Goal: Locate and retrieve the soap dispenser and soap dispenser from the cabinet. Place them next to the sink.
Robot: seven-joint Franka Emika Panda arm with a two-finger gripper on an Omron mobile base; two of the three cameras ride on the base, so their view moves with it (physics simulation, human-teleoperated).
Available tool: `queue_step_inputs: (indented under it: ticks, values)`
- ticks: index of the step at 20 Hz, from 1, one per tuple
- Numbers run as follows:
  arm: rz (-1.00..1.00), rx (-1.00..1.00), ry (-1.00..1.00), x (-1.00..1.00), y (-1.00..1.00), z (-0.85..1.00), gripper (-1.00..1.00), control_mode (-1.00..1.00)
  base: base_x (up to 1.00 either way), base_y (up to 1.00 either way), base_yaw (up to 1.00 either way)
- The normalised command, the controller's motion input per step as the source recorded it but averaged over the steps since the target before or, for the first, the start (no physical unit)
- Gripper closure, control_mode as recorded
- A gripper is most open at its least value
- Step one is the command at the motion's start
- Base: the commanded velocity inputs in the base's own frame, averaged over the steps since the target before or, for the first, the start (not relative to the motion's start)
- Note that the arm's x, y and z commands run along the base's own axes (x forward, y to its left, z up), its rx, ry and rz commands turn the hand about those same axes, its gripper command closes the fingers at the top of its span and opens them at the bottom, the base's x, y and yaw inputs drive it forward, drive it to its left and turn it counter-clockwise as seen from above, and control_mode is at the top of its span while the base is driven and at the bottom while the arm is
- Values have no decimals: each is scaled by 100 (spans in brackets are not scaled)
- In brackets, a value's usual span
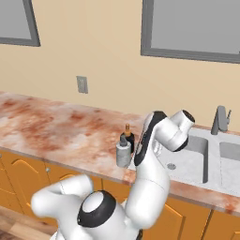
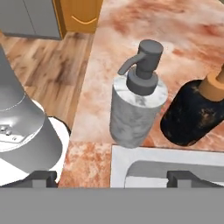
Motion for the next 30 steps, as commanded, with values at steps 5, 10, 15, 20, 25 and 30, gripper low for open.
queue_step_inputs:
  ticks: [5, 10, 15, 20, 25, 30]
  values:
    - [-4, -24, -14, -84, 2, 28, -100, -100, 0, 0, 0]
    - [-4, -27, -11, -64, 27, 45, -100, -100, 0, 0, 0]
    - [0, -34, -6, -52, 50, 53, -100, -100, 0, 0, 0]
    - [0, -29, -8, -51, 53, 29, -100, -100, 0, 0, 0]
    - [7, -7, -17, -57, 22, 2, -100, -100, 0, 0, 0]
    - [12, -11, -27, -66, 36, 17, -100, -100, 0, 0, 0]
